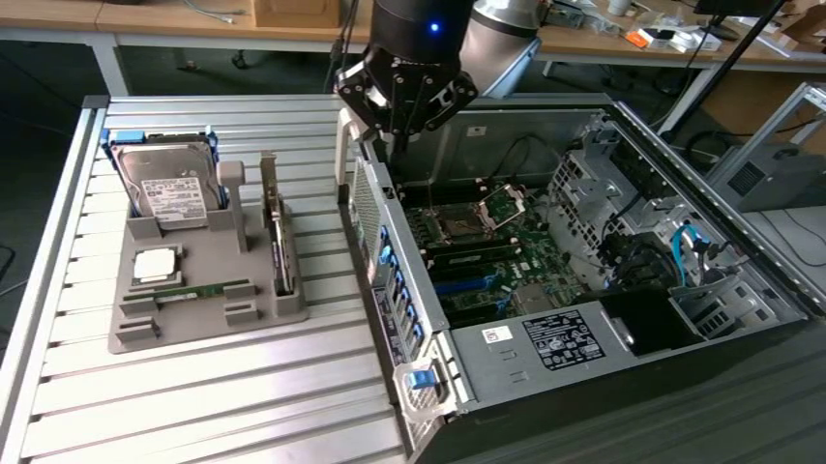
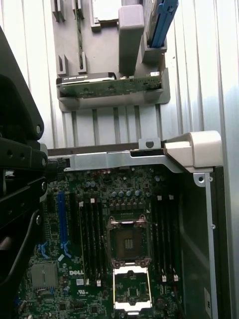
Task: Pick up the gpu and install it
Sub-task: 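Reach for the gpu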
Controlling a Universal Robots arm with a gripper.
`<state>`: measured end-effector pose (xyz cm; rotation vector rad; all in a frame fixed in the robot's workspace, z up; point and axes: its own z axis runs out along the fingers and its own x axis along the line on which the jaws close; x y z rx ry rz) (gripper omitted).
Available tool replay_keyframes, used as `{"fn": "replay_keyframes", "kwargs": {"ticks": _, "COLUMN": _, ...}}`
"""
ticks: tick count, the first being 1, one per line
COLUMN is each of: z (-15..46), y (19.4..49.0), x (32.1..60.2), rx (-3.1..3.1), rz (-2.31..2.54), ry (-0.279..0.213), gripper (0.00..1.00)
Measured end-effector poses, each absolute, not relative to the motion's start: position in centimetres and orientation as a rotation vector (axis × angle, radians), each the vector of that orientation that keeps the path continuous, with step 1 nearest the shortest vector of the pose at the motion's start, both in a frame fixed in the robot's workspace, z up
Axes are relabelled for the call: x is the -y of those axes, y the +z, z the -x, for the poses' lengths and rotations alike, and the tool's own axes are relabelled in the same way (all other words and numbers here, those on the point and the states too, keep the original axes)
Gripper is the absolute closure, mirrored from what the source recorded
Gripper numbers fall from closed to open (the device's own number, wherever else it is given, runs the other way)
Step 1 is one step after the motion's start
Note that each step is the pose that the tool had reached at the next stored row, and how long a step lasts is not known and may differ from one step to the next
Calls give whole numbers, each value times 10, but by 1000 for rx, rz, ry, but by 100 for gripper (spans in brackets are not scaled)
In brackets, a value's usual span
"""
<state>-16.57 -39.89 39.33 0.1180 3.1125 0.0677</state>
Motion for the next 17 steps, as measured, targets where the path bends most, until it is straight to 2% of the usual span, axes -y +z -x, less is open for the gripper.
{"fn": "replay_keyframes", "kwargs": {"ticks": 17, "z": 170, "y": 393, "x": 399, "rx": -3112, "rz": -118, "ry": 68, "gripper": 89}}
